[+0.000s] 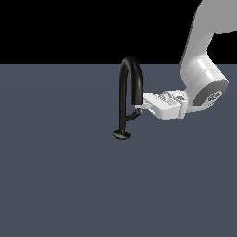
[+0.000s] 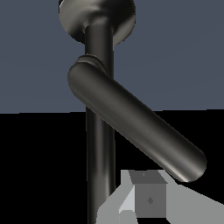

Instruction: Turn on the faucet by rotating a designated handle.

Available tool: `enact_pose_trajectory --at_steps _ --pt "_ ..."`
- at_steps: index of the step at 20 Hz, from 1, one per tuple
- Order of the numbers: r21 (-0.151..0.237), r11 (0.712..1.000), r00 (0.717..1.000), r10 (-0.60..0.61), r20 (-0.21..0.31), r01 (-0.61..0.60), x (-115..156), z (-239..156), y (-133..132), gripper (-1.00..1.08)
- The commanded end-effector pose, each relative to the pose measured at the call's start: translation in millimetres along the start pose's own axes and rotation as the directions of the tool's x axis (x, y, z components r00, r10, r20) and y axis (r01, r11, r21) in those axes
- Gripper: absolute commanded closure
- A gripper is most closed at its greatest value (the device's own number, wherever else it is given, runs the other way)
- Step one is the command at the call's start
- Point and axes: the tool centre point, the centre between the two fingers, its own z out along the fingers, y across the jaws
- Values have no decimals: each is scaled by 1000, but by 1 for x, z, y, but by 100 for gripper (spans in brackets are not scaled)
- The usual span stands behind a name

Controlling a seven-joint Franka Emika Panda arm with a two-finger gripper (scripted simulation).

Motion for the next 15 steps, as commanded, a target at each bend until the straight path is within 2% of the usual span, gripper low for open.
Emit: enact_pose_trajectory --at_steps 1,4,5,14,15 --pt "-1 1000 1000 22 7 -22 13 0 15 108" --pt "-2 1000 1000 22 8 -22 15 0 22 108" --pt "-2 1000 1000 4 2 -4 6 0 13 108" --pt "-2 1000 1000 22 7 -22 66 0 39 108" --pt "-2 1000 1000 22 7 -22 66 0 39 108"
